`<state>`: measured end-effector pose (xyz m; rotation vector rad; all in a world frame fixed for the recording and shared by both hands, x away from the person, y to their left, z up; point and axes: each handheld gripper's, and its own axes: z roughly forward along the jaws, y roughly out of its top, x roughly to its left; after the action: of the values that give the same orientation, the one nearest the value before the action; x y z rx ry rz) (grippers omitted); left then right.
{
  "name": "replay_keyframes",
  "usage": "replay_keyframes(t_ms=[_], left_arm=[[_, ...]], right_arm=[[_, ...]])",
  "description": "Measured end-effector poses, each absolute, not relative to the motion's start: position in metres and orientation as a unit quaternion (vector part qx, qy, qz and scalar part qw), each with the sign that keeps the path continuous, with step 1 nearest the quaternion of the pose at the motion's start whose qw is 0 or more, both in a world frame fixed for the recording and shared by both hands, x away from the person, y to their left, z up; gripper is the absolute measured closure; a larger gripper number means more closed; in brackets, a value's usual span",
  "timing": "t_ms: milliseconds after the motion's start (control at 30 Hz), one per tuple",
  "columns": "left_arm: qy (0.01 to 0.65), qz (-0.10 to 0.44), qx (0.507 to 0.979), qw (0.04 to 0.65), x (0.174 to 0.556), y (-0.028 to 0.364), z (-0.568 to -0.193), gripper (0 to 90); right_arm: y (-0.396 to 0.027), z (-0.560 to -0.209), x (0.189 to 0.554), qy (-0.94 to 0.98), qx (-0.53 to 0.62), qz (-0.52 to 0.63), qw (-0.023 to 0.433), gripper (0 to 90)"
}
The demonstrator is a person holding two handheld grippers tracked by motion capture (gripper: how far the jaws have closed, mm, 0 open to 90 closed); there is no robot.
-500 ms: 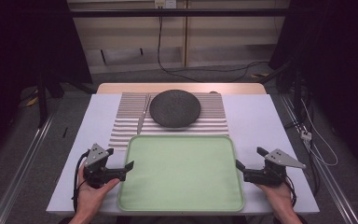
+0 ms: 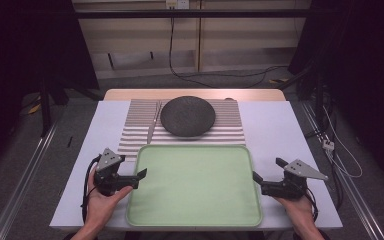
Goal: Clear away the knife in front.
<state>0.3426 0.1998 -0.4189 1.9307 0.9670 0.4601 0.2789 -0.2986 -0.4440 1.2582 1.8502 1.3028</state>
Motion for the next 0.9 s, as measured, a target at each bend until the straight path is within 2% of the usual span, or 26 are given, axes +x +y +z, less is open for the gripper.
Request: replay_keyframes(t_ms=[333, 500, 733, 900], left_arm=[[0.407, 0.172, 0.779, 0.445, 0.364, 0.197, -0.413, 13.5], [0.410, 0.181, 0.774, 0.448, 0.375, 0.197, -0.409, 12.5], [0.410, 0.154, 0.783, 0.443, 0.397, 0.195, -0.402, 10.1], [0.410, 0.161, 0.781, 0.443, 0.409, 0.193, -0.394, 9.6]], right_arm=[[-0.296, -0.443, 0.280, 0.688, 0.467, 0.482, 0.274, 0.7], [-0.297, -0.444, 0.280, 0.686, 0.473, 0.483, 0.269, 0.4], [-0.298, -0.444, 0.280, 0.688, 0.472, 0.481, 0.270, 0.3], [-0.298, -0.444, 0.280, 0.689, 0.473, 0.480, 0.267, 0.1]])
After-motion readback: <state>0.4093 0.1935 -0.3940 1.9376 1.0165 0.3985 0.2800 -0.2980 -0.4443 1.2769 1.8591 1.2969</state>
